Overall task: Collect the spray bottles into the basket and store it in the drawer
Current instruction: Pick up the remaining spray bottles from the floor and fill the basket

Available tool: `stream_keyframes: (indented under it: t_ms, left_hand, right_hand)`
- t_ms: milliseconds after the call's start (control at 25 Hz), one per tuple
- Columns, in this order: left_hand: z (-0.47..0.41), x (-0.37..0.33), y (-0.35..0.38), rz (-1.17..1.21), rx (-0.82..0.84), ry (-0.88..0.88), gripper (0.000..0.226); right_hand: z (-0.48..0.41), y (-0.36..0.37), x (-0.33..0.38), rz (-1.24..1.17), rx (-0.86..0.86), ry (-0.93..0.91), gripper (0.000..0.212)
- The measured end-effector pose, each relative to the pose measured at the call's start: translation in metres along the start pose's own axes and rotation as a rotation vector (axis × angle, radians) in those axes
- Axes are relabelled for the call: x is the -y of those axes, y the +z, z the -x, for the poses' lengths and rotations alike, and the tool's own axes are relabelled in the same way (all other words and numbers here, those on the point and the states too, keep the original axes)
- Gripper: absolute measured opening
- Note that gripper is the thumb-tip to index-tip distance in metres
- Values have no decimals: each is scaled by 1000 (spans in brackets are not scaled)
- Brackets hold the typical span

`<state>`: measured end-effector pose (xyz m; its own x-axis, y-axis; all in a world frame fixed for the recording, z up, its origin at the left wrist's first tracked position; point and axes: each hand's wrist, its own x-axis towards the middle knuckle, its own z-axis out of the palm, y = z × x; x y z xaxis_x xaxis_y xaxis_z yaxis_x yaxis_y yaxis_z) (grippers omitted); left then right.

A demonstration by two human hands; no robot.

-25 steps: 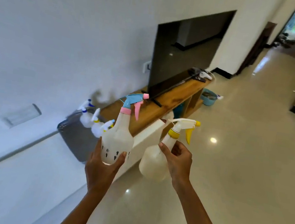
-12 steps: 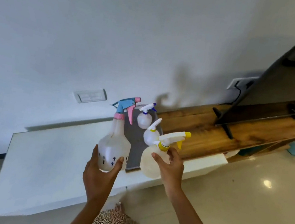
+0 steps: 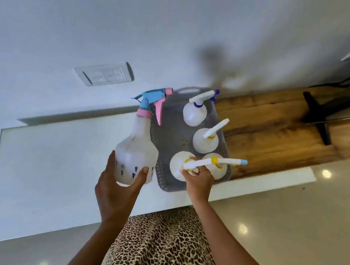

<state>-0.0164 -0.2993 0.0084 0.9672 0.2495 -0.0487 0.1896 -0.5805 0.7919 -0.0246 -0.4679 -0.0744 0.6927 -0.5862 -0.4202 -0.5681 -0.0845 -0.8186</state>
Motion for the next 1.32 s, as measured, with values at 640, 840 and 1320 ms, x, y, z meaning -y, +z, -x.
stream_keyframes:
  t_ms: [640, 840, 1320]
  left_hand:
    - [-28, 0, 37, 30, 4, -154, 78]
    - [-26, -7, 32, 65, -5, -180, 78]
    - [-14, -33, 24, 73, 41, -99, 85]
  right_hand:
    - [-32, 14, -33, 163, 186, 61, 54]
    - [-10, -12, -21, 138, 160, 103, 48]
    - [-29, -37, 170, -121, 215, -301, 46]
